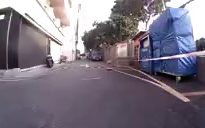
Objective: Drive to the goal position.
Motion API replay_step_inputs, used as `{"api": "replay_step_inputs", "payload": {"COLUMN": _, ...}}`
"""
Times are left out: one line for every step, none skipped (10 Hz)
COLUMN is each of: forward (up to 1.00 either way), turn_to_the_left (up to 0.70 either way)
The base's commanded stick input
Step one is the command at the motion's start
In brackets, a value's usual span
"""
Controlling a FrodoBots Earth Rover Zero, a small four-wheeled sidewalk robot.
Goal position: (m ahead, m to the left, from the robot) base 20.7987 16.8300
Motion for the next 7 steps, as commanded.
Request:
{"api": "replay_step_inputs", "payload": {"forward": 0.65, "turn_to_the_left": 0.00}}
{"api": "replay_step_inputs", "payload": {"forward": 0.51, "turn_to_the_left": 0.00}}
{"api": "replay_step_inputs", "payload": {"forward": 0.45, "turn_to_the_left": 0.00}}
{"api": "replay_step_inputs", "payload": {"forward": 0.45, "turn_to_the_left": 0.00}}
{"api": "replay_step_inputs", "payload": {"forward": 0.45, "turn_to_the_left": 0.00}}
{"api": "replay_step_inputs", "payload": {"forward": 0.45, "turn_to_the_left": 0.00}}
{"api": "replay_step_inputs", "payload": {"forward": 0.45, "turn_to_the_left": 0.00}}
